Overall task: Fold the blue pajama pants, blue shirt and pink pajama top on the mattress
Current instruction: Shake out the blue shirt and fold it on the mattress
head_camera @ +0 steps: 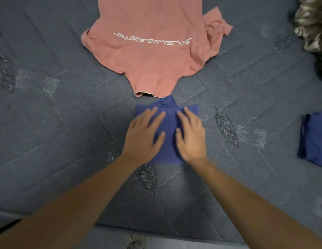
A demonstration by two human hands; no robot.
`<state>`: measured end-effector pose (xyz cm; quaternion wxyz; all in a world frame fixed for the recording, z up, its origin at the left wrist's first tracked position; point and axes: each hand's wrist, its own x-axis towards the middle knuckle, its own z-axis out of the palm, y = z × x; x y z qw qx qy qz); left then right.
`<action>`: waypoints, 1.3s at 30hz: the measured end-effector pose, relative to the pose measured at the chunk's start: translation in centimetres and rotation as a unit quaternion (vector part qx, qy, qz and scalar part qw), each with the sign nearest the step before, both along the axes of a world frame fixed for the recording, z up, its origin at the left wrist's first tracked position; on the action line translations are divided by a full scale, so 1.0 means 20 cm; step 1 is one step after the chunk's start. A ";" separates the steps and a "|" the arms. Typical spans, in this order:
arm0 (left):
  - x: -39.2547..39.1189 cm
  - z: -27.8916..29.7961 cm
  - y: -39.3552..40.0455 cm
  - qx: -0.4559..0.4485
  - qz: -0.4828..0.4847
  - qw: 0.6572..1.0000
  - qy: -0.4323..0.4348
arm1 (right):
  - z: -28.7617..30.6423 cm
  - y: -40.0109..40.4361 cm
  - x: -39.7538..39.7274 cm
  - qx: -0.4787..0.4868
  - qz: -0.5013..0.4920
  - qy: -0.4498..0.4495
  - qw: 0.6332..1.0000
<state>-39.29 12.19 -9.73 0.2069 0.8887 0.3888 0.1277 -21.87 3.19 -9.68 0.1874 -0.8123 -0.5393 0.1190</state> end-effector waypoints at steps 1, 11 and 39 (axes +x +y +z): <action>0.00 -0.05 -0.04 0.005 -0.043 0.998 0.046 | -0.05 -0.02 -0.03 -0.035 0.041 -0.018 0.998; 0.04 -0.20 -0.05 -0.066 0.210 0.972 0.083 | -0.18 -0.03 0.06 -0.096 -0.163 -0.080 0.979; 1.46 0.24 -0.24 -0.281 0.122 0.943 -0.130 | 0.19 -0.46 1.39 0.029 -0.218 0.366 0.904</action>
